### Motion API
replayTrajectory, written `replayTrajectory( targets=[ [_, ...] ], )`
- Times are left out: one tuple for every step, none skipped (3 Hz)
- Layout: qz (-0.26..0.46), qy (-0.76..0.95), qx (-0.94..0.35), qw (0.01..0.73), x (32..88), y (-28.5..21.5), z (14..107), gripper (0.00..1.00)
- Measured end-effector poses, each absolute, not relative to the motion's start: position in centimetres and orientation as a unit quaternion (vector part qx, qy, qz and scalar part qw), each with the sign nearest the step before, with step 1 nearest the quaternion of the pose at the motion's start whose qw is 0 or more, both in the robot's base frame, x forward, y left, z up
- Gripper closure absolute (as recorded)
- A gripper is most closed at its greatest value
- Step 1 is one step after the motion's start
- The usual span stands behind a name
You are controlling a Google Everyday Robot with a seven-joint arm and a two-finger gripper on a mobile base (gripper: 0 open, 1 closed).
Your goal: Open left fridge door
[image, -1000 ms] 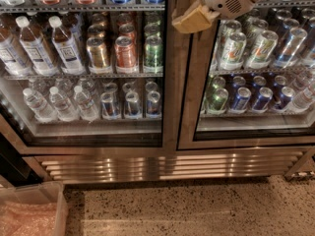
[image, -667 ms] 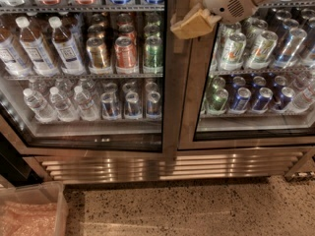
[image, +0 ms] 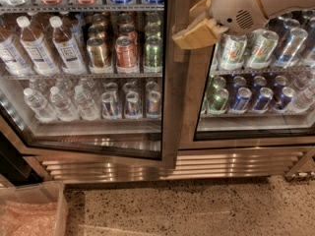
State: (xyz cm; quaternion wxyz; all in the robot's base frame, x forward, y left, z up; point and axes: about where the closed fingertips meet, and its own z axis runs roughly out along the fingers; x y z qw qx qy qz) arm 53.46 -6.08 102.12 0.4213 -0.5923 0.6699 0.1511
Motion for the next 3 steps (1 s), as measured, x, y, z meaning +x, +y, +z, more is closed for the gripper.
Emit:
replayTrajectory(
  targets=[
    [0.151,0.67,-0.592,0.421,53.4,-5.8,102.2,1.0],
    [0.154,0.657,-0.605,0.422,50.3,-5.1,103.0,1.0],
    [0.154,0.657,-0.605,0.422,50.3,-5.1,103.0,1.0]
  ],
)
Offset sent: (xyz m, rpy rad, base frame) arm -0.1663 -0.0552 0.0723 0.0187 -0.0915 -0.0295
